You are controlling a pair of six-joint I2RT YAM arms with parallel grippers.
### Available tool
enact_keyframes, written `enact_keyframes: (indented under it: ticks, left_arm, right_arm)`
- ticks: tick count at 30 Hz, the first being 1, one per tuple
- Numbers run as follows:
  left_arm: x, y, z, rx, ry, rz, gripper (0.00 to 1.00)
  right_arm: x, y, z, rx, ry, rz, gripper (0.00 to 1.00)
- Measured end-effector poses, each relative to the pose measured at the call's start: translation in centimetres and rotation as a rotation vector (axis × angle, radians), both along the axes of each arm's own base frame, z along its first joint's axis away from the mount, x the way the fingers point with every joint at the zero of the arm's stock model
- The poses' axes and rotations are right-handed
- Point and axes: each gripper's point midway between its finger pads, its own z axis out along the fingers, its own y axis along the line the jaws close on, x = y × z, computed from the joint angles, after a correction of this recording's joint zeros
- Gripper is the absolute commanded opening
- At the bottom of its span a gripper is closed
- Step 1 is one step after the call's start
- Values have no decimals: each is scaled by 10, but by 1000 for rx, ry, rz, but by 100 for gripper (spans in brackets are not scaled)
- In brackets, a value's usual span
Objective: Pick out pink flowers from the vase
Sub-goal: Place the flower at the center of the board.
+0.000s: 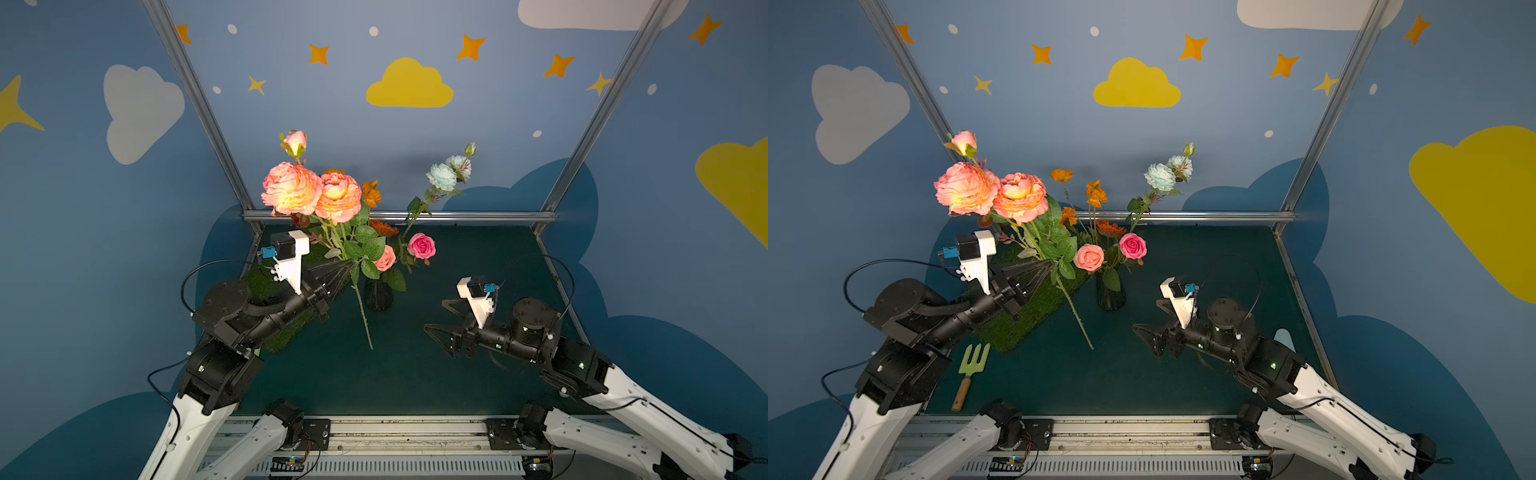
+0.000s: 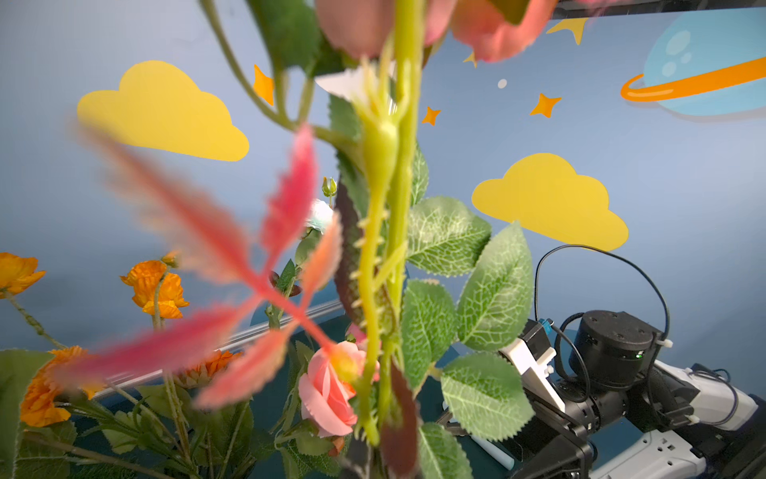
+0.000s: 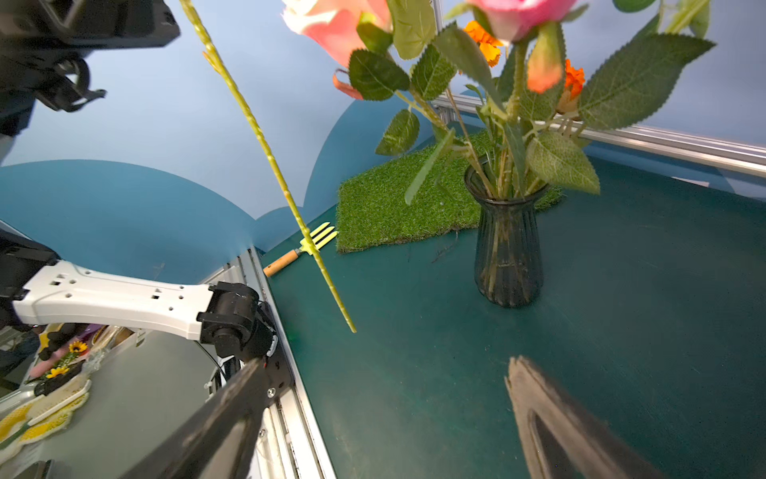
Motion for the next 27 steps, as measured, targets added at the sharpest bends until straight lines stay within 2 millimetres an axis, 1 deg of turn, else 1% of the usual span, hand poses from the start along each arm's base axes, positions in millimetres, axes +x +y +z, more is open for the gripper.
enact_keyframes:
  ticks: [2, 6, 9, 13, 15, 16, 21, 27]
  left_arm:
    - [1, -7, 0, 2, -3, -23, 2]
    - [2, -23, -2, 9, -3, -80, 2]
    - [-1, -38, -7, 24, 3, -135, 2]
    - [-7, -56, -12, 48, 8, -201, 2]
    - [-13, -62, -13, 54, 4, -230, 2]
    - [-15, -64, -13, 57, 1, -240, 2]
    - [-24, -77, -12, 60, -16, -287, 2]
    - [-23, -93, -19, 77, -1, -314, 2]
  right_arm:
    - [-2, 5, 4, 5, 6, 18, 82]
    - [-9, 19, 6, 9, 22, 85, 65]
    - [-17, 31, 7, 10, 27, 151, 57]
    - [-28, 41, 13, 20, 12, 215, 52]
    - [-32, 44, 18, 35, -2, 235, 44]
    - [-33, 45, 20, 43, -8, 243, 41]
    - [-35, 51, 32, 70, -37, 267, 41]
    - [-35, 59, 39, 92, -57, 282, 40]
